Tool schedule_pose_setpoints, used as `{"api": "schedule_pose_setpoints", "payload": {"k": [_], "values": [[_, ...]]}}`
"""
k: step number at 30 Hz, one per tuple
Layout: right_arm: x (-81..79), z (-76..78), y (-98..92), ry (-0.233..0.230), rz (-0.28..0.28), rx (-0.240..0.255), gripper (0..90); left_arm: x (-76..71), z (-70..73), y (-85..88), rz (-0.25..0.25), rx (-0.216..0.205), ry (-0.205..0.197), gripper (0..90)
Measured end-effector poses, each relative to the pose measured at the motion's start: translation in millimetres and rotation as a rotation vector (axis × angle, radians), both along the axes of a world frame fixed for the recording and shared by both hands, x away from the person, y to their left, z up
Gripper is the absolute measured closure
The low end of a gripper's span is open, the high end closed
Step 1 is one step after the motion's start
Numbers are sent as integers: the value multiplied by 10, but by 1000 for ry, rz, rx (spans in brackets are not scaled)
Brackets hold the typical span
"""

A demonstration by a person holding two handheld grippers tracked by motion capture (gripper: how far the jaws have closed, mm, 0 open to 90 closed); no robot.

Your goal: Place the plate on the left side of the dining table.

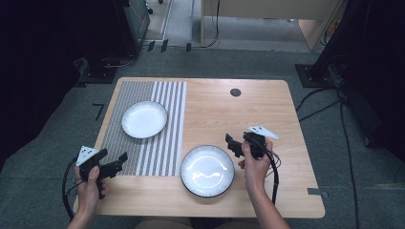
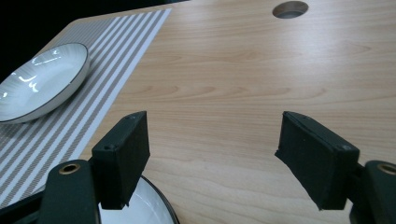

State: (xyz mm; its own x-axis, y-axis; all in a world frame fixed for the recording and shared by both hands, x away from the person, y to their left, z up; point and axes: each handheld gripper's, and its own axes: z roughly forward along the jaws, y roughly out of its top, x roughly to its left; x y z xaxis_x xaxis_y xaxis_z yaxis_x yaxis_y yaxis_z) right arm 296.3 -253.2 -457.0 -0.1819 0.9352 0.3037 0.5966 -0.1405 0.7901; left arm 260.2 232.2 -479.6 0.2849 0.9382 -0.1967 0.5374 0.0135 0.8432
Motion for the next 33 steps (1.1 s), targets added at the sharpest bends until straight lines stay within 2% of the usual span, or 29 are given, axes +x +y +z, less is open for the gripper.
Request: {"api": "schedule_pose_setpoints", "payload": {"k": [10,19,33], "values": [[-178,-92,-265,8,-43,0,250,-102,-90,74,9,35,17,131],[-314,-175,-519,15,-90,-8,250,-150,-165,147,30,84,32,127],[-524,-358,-965,39,-175,-29,249,-203,-221,314,64,111,55,125]]}}
